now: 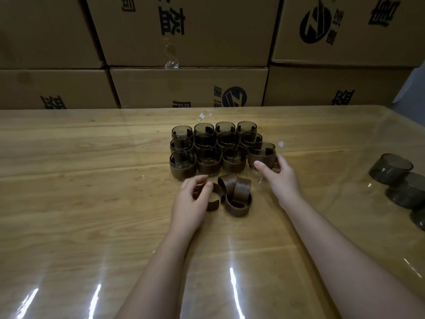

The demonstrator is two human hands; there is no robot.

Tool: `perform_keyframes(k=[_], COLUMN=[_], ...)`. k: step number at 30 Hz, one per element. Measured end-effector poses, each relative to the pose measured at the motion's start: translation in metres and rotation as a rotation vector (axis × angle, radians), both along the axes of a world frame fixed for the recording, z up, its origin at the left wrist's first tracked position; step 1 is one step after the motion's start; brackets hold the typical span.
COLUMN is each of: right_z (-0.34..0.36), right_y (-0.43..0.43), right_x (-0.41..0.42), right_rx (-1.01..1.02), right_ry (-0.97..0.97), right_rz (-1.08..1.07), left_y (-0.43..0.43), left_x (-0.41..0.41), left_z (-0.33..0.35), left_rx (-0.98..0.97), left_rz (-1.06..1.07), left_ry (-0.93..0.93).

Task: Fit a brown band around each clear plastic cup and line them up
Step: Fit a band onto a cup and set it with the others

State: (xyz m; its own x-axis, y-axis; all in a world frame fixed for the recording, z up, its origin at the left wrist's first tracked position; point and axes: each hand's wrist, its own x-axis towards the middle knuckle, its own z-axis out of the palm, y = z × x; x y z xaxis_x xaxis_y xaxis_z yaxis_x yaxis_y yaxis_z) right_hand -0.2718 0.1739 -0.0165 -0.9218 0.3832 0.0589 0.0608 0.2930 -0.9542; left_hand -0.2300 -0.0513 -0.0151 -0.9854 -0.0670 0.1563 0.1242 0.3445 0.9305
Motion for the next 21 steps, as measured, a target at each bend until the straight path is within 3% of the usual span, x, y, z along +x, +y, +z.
perform_keyframes(k=[6, 10, 21], right_z=[-0.003, -0.002, -0.005], right_y=[-0.002, -0.003, 0.0], right_x=[-0.015, -0.016, -0.018], right_rx=[0.389, 0.543, 0.511], right_ry=[-0.118, -0.123, -0.088], right_rz=[-0.037, -0.034, -0.057], left_y=[0.001, 0.001, 0.006], left_x=[-0.002, -0.002, 0.005], left_z=[-0.005, -0.007, -0.002], left_rx=[-0.067, -0.123, -0.349], left_rz=[-0.003, 0.02, -0.103], left_ry=[-0.007, 0.016, 0.072])
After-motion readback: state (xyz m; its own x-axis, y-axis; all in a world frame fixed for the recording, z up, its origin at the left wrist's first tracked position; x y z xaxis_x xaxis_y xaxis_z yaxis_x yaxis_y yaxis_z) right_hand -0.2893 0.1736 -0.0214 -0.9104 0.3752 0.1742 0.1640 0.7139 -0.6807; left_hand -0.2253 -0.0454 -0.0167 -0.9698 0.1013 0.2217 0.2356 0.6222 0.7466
